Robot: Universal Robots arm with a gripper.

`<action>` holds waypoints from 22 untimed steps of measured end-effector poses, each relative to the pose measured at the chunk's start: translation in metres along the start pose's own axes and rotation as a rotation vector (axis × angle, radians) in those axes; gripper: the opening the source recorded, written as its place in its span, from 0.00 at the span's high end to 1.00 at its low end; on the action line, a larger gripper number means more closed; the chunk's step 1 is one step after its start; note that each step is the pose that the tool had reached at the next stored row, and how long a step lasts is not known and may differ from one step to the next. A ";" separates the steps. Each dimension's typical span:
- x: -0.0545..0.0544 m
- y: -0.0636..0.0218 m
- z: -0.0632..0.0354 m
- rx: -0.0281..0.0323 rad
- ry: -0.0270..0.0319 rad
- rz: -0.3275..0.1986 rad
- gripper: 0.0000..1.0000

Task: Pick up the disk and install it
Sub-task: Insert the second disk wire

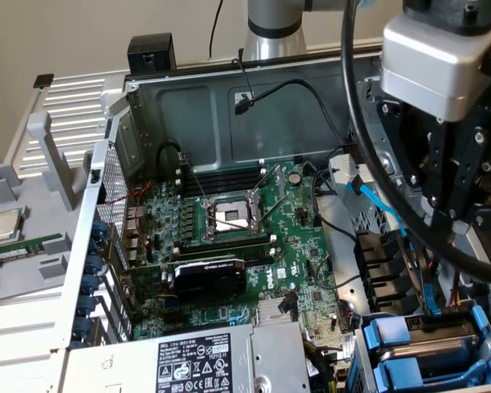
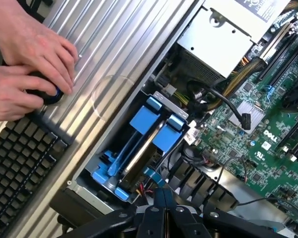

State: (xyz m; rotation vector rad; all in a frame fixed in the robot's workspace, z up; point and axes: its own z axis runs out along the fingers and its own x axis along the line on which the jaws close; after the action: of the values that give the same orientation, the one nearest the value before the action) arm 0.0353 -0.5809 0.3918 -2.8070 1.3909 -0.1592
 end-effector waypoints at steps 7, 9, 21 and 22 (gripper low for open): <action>0.000 0.0000 0.0000 0.0012 -0.0128 -0.117 0.89; 0.000 0.0000 0.0000 0.0027 -0.0155 -0.152 0.89; 0.001 -0.0009 0.0001 0.0206 -0.0297 -0.352 0.89; 0.001 -0.0010 0.0001 0.0222 -0.0308 -0.368 0.89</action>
State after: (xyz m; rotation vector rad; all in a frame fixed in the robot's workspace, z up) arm 0.0365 -0.5809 0.3918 -3.0019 0.8478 -0.1297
